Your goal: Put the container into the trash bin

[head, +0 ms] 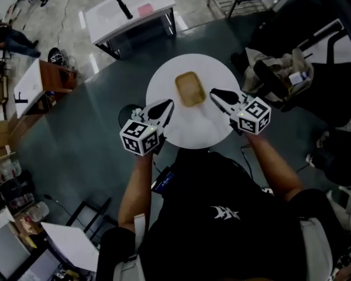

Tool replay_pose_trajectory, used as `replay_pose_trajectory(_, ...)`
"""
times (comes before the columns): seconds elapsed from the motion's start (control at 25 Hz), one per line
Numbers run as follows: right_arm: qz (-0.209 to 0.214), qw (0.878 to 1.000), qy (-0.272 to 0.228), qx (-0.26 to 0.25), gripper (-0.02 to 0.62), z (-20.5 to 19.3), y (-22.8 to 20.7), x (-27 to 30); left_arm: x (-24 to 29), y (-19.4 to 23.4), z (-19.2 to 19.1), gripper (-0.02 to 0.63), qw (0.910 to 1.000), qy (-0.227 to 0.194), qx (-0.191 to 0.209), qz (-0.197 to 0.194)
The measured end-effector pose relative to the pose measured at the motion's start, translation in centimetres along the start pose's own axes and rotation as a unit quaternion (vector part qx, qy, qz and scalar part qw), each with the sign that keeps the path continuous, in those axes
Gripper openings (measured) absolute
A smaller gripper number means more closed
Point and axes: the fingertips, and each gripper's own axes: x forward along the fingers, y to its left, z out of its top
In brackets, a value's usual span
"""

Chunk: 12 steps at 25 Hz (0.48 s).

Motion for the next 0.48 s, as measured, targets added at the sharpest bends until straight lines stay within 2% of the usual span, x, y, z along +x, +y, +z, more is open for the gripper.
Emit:
replay_pose_trajectory(0.24, -0.028, 0.997, 0.06, 0.033, 0.051, -3.0, -4.1, 3.4, 2.2, 5.0, -1.7, 0.02, 0.9985, 0.039, -0.036, 0.009)
replay_pose_trajectory(0.48, -0.041, 0.989, 0.127, 0.06, 0.087, -7.4, -8.0, 5.6, 5.0, 8.7, -4.9, 0.051, 0.9924, 0.068, -0.1, 0.023)
